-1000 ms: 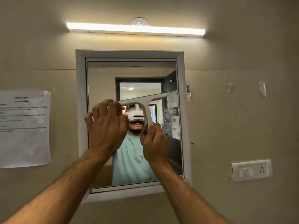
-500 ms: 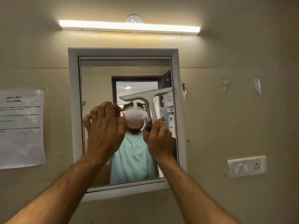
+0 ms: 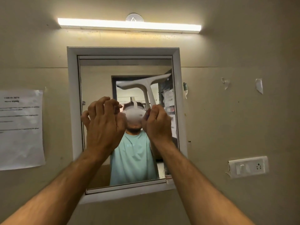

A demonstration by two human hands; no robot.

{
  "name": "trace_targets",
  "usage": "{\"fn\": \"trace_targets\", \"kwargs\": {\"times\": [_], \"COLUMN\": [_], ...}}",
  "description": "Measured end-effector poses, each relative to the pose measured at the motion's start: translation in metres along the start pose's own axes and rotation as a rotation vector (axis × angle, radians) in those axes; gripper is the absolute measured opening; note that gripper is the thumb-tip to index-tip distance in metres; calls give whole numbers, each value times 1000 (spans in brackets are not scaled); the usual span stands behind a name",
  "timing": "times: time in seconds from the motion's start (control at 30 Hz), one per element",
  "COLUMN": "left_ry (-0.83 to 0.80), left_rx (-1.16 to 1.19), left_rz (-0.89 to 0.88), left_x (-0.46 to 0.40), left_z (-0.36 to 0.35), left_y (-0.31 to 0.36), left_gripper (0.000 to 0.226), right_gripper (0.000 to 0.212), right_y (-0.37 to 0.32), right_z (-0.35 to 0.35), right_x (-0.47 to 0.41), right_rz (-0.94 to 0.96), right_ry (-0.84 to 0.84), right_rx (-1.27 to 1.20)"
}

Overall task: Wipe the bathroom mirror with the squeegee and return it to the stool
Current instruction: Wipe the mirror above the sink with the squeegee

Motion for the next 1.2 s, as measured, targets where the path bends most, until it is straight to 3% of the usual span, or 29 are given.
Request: {"fn": "trace_targets", "kwargs": {"times": [0.27, 0.43, 0.6, 0.8, 0.93, 1.0, 1.1, 1.2], "left_ry": [-10, 6, 5, -27, -47, -34, -9, -2], "left_rx": [0, -5, 3, 43, 37, 35, 31, 54], "left_rz": [-43, -36, -8, -28, -31, -39, -48, -37], "left_x": [18, 10, 14, 36, 33, 26, 24, 29], "left_z": [-8, -11, -11, -13, -12, -11, -12, -14], "left_y": [2, 2, 2, 2, 2, 1, 3, 7], "left_gripper": [35, 36, 37, 32, 34, 32, 30, 32], "right_gripper": [37, 30, 26, 28, 64, 57, 30, 22], "right_y": [51, 19, 22, 69, 78, 63, 40, 42], "right_z": [6, 7, 4, 8, 6, 6, 6, 5], "right_x": [72, 39, 20, 88, 103, 88, 54, 42], "right_rz": [-47, 31, -22, 16, -27, -14, 13, 25], "right_ry": [0, 100, 35, 42, 19, 65, 128, 99], "right_rx": [30, -53, -18, -25, 26, -6, 10, 78]}}
Point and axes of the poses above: each hand's wrist, its own x-axis away from the middle knuckle, its own z-axis out of the back of the hand, y = z × x, the point moved 2 cm from there along -x, towards the middle knuckle, and after that the axes turned 8 degrees about -z, right-handed, at the moved point
